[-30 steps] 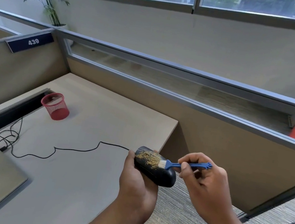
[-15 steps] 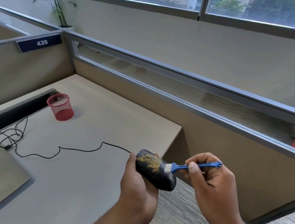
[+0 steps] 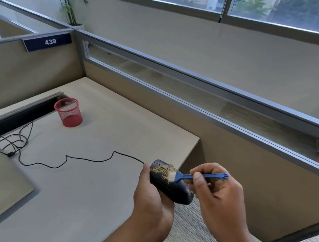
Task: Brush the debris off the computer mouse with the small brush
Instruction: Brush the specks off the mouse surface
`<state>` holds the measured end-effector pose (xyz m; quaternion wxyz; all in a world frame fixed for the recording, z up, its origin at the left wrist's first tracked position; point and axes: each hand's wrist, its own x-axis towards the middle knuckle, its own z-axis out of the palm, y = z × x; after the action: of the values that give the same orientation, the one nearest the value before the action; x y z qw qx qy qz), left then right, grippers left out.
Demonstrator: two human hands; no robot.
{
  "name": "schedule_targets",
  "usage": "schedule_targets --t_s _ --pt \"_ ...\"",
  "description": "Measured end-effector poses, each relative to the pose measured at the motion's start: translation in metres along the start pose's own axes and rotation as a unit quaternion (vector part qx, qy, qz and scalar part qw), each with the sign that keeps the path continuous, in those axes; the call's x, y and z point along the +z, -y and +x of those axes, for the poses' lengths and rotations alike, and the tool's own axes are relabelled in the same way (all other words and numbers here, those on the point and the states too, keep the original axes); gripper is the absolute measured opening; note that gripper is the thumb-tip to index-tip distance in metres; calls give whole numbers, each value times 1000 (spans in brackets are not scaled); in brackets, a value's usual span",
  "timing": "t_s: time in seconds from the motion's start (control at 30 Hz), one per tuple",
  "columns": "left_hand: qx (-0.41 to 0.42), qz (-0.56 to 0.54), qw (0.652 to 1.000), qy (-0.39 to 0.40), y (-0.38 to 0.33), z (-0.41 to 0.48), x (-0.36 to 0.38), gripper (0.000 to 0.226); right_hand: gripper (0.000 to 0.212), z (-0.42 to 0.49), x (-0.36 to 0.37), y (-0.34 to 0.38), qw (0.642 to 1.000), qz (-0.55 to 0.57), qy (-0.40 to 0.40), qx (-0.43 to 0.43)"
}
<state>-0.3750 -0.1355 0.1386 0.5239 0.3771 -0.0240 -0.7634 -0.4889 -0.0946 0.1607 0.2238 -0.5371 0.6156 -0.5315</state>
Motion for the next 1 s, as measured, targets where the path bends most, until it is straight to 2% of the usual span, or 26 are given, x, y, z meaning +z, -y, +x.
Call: schedule_targets --t_s 0.1,0.17,0.27,0.37,0.47,0.63,0.7,0.87,1.0 --pt "-1 -3 1000 -4 -1 1 1 56 24 -5 -2 -5 1000 -22 12 6" --pt "12 0 1000 -10 -2 1 2 58 24 -9 -12 -7 999 -41 -13 12" --pt "20 -13 1000 -21 0 5 2 57 13 -8 -21 -6 998 -26 -59 19" --pt "11 -18 1000 -17 3 6 3 58 11 -5 -12 1 999 22 -36 28" --pt "4 -18 1000 -15 5 7 4 58 11 -5 -2 1 999 16 -20 44" --pt "8 -28 999 -16 5 9 3 57 15 -8 -19 -18 993 -6 -70 94" --pt "7 -30 999 -20 8 8 2 56 16 -4 -23 -23 991 12 -85 98" --pt "-2 -31 999 -8 7 6 3 54 15 3 -15 -32 988 58 -59 128" --pt "2 -23 1000 -16 6 6 1 56 17 -7 -23 -45 971 97 -110 188"
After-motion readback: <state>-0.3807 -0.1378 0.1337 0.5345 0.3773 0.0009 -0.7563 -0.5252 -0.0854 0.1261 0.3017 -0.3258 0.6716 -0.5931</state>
